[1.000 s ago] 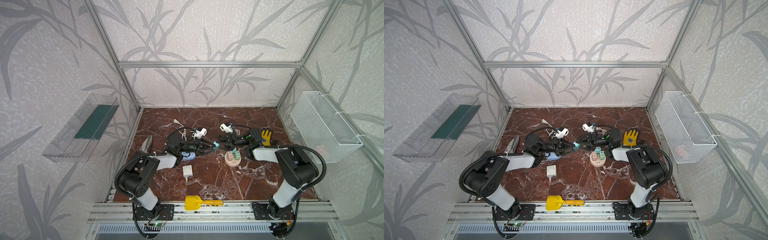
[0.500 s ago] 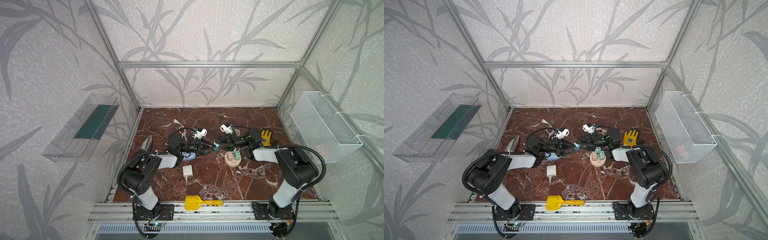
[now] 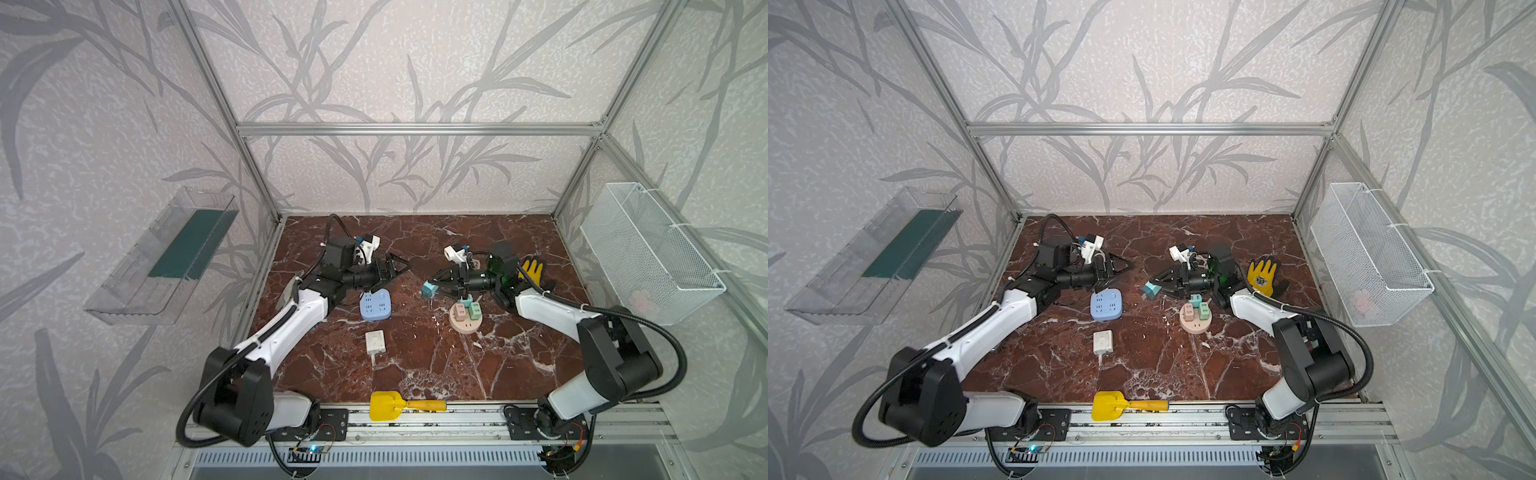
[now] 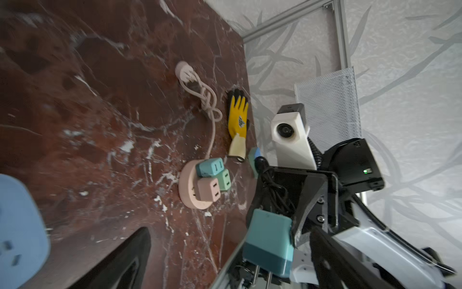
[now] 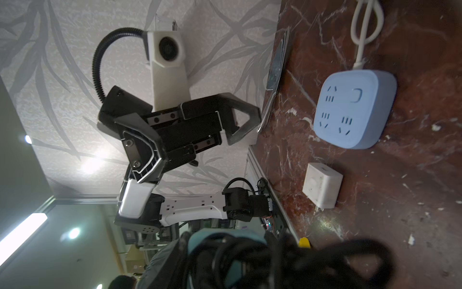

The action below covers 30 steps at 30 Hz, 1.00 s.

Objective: Insert plugs into power strip
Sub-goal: Pick up the plug from the center of the table, then rotate the socket at the center of the table.

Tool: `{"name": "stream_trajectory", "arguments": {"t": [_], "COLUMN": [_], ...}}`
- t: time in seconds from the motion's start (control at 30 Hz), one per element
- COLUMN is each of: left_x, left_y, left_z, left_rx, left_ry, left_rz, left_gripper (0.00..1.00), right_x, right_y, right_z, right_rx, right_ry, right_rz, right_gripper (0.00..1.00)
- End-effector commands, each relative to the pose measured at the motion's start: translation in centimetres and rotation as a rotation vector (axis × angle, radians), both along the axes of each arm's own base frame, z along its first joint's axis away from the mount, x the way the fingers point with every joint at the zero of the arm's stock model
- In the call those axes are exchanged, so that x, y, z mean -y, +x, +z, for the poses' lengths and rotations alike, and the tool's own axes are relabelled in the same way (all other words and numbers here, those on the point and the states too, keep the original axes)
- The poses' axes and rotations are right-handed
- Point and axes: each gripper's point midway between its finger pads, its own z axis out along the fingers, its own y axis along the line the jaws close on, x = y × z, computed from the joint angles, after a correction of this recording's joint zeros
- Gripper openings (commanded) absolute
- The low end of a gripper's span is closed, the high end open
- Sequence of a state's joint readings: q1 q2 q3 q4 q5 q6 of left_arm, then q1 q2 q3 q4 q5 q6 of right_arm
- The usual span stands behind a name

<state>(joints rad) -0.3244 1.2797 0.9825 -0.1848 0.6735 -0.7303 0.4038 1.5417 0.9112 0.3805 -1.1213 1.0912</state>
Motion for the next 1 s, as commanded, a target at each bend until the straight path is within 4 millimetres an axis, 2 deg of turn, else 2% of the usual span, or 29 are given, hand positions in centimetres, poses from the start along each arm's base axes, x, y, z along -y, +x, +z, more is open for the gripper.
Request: {"name": "stream_trajectory", "arguments": {"t": [0.0, 0.17, 0.27, 0.43, 0.6, 0.7, 0.97], "left_x": [-7.1, -11.9, -13.3, -12.9, -11.9, -11.7, -11.1], "left_y": [-1.8, -1.0, -0.7, 0.3, 1.2, 1.7, 2.4], "left_z": [-6.4, -5.6, -5.8, -7.8, -9.5, -10.6, -13.7], "left_rx": [-0.116, -0.055, -0.06, -0.074, -0.063, -0.084, -0.138], "left_ry": [0.446, 0.593, 0.663, 0.665, 0.594, 0.595, 0.575], "left_rz": [0.176, 0.413, 0.463, 0.451, 0.456, 0.451, 0.452], "left_gripper": [0.99, 0.99, 0.99, 0.96, 0.91, 0.89, 0.85], "right_x": [0.2, -1.5, -2.6, -3.1, -4.8, -5.6, -5.2], "right_y": [-0.5, 0.4, 0.8, 1.9, 1.8, 1.6, 1.7], "right_z": [-1.6, -1.5, -1.3, -1.9, -1.6, -1.1, -1.1], "right_rx": [0.055, 0.128, 0.168, 0.195, 0.297, 0.322, 0.327], "right_ry": [-0.221, -0.394, -0.459, -0.661, -0.779, -0.763, -0.751], "right_rz": [-0.048, -0.111, -0.122, -0.188, -0.187, -0.191, -0.223], "right_gripper": [0.0, 0.0, 0.0, 0.0, 0.0, 0.0, 0.0]}}
